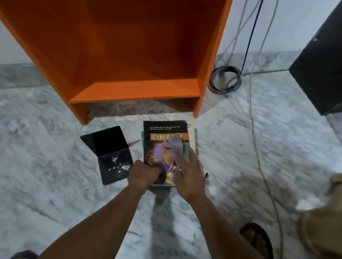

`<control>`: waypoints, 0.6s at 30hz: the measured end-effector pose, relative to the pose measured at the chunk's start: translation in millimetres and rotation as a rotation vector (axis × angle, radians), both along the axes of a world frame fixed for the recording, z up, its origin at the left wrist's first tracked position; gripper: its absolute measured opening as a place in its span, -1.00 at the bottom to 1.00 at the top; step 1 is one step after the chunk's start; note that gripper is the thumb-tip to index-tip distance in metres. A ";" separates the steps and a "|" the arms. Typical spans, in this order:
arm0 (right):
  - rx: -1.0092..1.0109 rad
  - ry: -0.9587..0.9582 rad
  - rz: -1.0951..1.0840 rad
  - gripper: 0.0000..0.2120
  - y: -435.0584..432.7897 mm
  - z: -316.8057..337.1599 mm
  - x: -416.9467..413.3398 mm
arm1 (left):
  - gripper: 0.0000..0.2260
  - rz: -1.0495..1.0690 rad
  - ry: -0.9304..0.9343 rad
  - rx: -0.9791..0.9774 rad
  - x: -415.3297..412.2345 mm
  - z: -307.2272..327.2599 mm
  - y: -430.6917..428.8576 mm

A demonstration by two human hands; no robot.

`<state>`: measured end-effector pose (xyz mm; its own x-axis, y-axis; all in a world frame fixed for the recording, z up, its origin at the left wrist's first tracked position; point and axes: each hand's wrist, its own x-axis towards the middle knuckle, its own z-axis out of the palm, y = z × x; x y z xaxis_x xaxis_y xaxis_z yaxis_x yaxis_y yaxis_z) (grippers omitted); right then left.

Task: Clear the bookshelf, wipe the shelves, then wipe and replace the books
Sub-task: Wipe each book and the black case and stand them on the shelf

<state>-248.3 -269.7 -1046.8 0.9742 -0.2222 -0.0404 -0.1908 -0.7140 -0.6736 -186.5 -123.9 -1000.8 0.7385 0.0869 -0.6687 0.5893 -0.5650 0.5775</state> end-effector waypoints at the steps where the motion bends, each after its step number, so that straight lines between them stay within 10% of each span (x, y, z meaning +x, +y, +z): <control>1: 0.022 -0.037 0.001 -0.53 0.6 -0.4 -1.5 | -0.64 0.044 0.012 -0.124 3.6 2.3 1.9; 3: 0.134 -0.112 0.028 -0.55 3.5 3.3 -4.8 | -0.88 0.051 0.011 -0.382 4.3 18.5 4.7; 9: 0.474 -0.156 0.163 -0.57 51.1 59.6 6.2 | -0.50 -0.119 0.002 -0.629 2.2 74.8 41.1; 13: 0.203 -0.269 0.286 -0.55 65.5 103.4 31.7 | -0.52 -0.209 -0.028 -0.710 4.0 121.1 67.9; 18: 0.062 -0.441 -0.055 -0.56 50.5 159.5 67.7 | -0.36 -0.313 -0.007 -0.759 1.6 181.8 85.6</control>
